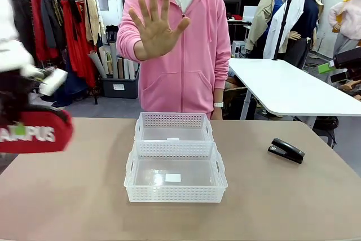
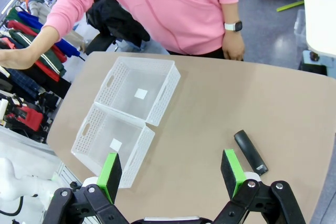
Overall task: Distribute items into two baskets.
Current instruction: Move the picked Pencil pouch towards the Organizing basket indicated by the person, stopping as directed.
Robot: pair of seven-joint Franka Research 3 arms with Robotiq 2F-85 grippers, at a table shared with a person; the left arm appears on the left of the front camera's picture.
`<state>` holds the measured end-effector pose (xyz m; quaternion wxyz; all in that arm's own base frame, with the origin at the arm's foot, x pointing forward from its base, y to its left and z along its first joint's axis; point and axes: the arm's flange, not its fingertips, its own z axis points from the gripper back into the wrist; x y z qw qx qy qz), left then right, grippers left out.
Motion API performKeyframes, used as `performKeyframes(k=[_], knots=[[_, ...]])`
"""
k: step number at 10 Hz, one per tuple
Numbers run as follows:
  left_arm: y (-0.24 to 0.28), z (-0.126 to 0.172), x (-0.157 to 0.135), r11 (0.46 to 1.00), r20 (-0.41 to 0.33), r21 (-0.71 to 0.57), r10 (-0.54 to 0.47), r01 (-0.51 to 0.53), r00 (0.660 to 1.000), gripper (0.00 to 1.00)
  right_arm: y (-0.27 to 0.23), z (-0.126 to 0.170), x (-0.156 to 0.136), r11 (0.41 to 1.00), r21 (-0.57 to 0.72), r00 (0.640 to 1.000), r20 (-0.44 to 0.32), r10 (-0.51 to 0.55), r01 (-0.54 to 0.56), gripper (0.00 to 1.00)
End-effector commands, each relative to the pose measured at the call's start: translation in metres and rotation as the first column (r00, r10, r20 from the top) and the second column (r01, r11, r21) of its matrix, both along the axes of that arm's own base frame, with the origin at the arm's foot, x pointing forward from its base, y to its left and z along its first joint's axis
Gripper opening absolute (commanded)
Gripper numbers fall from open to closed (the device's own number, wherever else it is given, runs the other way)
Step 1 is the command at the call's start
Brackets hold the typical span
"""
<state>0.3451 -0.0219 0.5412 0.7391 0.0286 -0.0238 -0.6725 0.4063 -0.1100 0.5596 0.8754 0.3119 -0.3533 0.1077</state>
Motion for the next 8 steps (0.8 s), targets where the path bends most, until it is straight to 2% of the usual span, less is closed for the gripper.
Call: performKeyframes(k=[1, 2, 3, 8], knots=[[-0.006, 0.004, 0.012, 0.999, 0.029, -0.022, -0.034, 0.035, 0.999, 0.0, 0.0, 0.001, 0.001, 1.0, 0.014, 1.0, 0.012, 0.007, -0.007, 1.0], [-0.014, 0.006, 0.018, 0.998, 0.023, -0.041, -0.05, 0.051, 0.999, 0.0, 0.0, 0.001, 0.001, 1.0, 0.014, 1.0, 0.012, 0.007, -0.007, 1.0], [0.02, 0.011, -0.002, 1.0, 0.019, -0.019, 0.003, -0.003, 1.0, 0.0, 0.0, 0.001, 0.001, 1.0, 0.014, 1.0, 0.012, 0.007, -0.007, 1.0], [0.02, 0.011, -0.002, 1.0, 0.019, -0.019, 0.003, -0.003, 1.0, 0.0, 0.0, 0.001, 0.001, 1.0, 0.014, 1.0, 0.012, 0.007, -0.007, 1.0]])
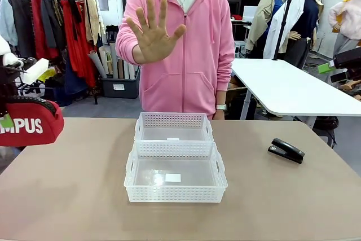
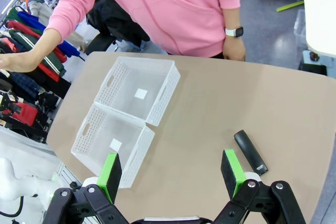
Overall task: Distribute items into two baskets.
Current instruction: Move the picked Pencil pouch towards the Organizing basket indicated by the person, stopping as directed, then place the picked Pencil pouch into the Organizing basket as instructed by the person.
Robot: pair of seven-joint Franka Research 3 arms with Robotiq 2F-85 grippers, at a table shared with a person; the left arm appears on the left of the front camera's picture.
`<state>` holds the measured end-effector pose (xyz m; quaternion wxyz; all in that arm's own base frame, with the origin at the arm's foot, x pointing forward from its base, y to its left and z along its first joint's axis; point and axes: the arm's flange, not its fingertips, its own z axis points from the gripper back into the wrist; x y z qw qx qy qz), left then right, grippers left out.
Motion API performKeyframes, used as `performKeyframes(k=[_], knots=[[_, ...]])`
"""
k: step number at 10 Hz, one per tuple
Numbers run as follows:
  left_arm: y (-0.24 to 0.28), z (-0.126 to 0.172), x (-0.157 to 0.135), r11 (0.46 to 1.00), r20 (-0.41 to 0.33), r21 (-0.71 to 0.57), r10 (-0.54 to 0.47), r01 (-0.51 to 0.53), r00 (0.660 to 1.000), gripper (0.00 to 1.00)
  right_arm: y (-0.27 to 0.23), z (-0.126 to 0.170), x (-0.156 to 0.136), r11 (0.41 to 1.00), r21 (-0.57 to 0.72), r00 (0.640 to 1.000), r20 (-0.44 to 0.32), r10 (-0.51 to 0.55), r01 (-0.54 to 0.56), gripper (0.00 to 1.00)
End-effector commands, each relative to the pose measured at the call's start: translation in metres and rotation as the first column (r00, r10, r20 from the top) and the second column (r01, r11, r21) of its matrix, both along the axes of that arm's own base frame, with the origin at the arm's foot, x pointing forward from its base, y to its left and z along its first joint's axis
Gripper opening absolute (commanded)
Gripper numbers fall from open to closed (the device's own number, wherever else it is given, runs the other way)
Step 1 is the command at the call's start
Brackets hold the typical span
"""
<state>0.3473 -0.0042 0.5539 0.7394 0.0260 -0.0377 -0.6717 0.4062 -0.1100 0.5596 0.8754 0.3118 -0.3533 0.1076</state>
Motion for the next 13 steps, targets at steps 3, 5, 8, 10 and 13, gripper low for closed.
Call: performKeyframes(k=[3, 5, 8, 10, 13], knots=[[0.0023, -0.0015, -0.0039, 1.0, 0.002, 0.004, 0.003, -0.003, 1.0, 0.0, 0.0, 0.0014, 0.0008, 1.0, 0.015, 1.0, 0.012, 0.007, -0.008, 1.0], [0.0023, -0.0015, -0.0039, 1.0, 0.002, 0.004, 0.003, -0.003, 1.0, 0.0, 0.0, 0.0014, 0.0008, 1.0, 0.015, 1.0, 0.012, 0.007, -0.008, 1.0], [0.0023, -0.0015, -0.0039, 1.0, 0.002, 0.004, 0.003, -0.003, 1.0, 0.0, 0.0, 0.0014, 0.0008, 1.0, 0.015, 1.0, 0.012, 0.007, -0.008, 1.0], [0.0023, -0.0015, -0.0039, 1.0, 0.002, 0.004, 0.003, -0.003, 1.0, 0.0, 0.0, 0.0014, 0.0008, 1.0, 0.015, 1.0, 0.012, 0.007, -0.008, 1.0], [0.0023, -0.0015, -0.0039, 1.0, 0.002, 0.004, 0.003, -0.003, 1.0, 0.0, 0.0, 0.0014, 0.0008, 1.0, 0.015, 1.0, 0.012, 0.007, -0.008, 1.0]])
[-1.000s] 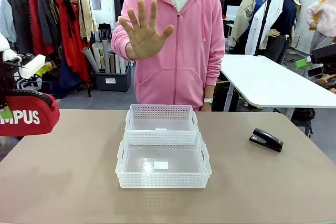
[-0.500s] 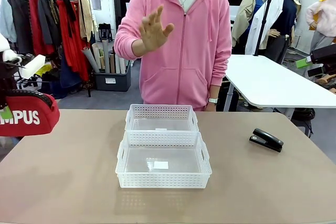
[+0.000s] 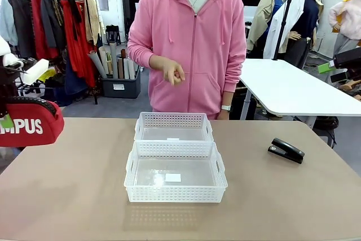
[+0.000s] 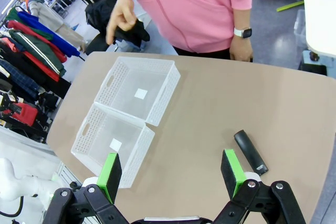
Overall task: Distribute items into two baskets.
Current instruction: Place the picked Pencil pouch into the Organizing basket as instructed by the person.
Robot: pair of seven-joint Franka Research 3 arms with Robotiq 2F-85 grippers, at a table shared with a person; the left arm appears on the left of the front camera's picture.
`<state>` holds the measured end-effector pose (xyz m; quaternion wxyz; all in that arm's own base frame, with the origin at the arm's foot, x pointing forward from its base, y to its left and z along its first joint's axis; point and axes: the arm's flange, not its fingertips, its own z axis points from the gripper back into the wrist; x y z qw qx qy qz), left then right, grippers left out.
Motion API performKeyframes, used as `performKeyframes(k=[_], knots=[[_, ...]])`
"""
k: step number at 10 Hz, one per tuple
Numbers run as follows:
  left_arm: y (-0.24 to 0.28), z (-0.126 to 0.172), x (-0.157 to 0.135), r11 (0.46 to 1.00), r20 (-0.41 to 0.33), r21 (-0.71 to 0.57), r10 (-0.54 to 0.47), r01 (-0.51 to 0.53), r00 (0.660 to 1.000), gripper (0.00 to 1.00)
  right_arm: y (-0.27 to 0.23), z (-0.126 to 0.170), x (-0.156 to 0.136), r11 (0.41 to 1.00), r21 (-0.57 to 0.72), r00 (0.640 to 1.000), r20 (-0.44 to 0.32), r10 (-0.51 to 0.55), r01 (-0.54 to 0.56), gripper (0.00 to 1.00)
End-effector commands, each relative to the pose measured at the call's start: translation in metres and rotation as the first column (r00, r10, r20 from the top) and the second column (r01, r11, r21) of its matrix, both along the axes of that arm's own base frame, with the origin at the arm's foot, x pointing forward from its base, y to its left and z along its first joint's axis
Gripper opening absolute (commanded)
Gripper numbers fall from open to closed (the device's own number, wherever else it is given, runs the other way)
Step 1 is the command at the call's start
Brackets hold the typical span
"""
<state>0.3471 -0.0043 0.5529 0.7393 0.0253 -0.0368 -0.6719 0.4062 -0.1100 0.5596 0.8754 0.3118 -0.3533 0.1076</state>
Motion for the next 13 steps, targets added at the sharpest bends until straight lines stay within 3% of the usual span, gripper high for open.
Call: performKeyframes(k=[1, 6, 10, 13], knots=[[0.002, 0.0, -0.004, 1.0, 0.004, 0.003, 0.003, -0.003, 1.0, 0.0, 0.0, 0.001, 0.001, 1.0, 0.015, 1.0, 0.012, 0.007, -0.008, 1.0], [0.0, 0.0, 0.0, 1.0, 0.0, 0.0, 0.0, 0.0, 1.0, 0.0, 0.0, 0.001, 0.001, 1.0, 0.015, 1.0, 0.012, 0.007, -0.008, 1.0], [-0.035, 0.009, 0.058, 0.99, 0.031, -0.139, 0.002, 0.003, 1.0, 0.0, 0.0, 0.001, 0.001, 1.0, 0.015, 1.0, 0.012, 0.007, -0.008, 1.0], [-0.076, 0.005, 0.1, 0.992, 0.001, -0.123, -0.022, 0.022, 1.0, 0.0, 0.0, 0.001, 0.001, 1.0, 0.015, 1.0, 0.012, 0.007, -0.008, 1.0]])
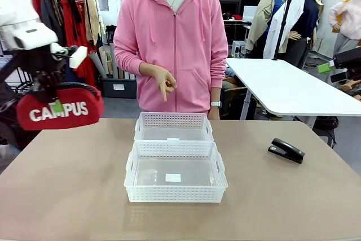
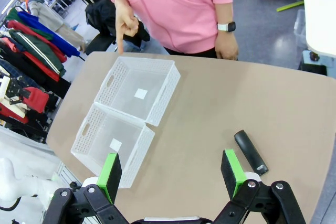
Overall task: Distribute items into two baskets.
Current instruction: Place the picked Pencil pouch into the Organizing basket as instructed by the person.
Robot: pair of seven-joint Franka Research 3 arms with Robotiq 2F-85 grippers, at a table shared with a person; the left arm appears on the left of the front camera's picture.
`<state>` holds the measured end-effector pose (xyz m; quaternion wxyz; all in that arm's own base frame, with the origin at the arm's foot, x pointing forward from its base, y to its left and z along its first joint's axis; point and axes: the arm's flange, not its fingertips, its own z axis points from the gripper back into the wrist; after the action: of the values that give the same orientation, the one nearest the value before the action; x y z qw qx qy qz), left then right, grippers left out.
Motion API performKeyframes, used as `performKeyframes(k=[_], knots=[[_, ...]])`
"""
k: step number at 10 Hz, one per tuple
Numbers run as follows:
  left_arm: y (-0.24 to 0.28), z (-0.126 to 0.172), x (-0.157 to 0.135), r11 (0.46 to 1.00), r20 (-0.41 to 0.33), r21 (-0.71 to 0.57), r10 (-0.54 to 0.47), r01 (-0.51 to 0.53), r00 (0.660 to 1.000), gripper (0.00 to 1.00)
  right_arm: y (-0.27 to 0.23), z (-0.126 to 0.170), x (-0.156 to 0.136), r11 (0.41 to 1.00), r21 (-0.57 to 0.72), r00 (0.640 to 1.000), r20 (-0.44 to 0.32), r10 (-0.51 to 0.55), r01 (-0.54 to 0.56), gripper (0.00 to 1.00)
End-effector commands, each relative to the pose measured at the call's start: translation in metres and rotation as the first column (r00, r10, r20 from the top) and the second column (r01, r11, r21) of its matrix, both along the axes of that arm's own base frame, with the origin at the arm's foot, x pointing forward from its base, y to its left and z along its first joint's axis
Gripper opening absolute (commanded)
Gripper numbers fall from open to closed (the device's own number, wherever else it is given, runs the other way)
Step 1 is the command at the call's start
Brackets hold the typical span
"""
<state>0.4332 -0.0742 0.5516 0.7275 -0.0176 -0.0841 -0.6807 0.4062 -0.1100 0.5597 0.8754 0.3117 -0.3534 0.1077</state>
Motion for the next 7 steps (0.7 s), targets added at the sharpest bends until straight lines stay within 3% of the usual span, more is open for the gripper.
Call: performKeyframes(k=[1, 7], knots=[[-0.021, 0.005, 0.027, 1.0, -0.016, 0.006, 0.008, -0.008, 1.0, 0.0, 0.0, 0.001, 0.001, 1.0, 0.015, 1.0, 0.012, 0.007, -0.007, 1.0], [-0.089, -0.009, 0.079, 0.999, -0.027, -0.041, -0.002, 0.001, 1.0, 0.0, 0.0, 0.001, 0.001, 1.0, 0.015, 1.0, 0.012, 0.007, -0.007, 1.0]])
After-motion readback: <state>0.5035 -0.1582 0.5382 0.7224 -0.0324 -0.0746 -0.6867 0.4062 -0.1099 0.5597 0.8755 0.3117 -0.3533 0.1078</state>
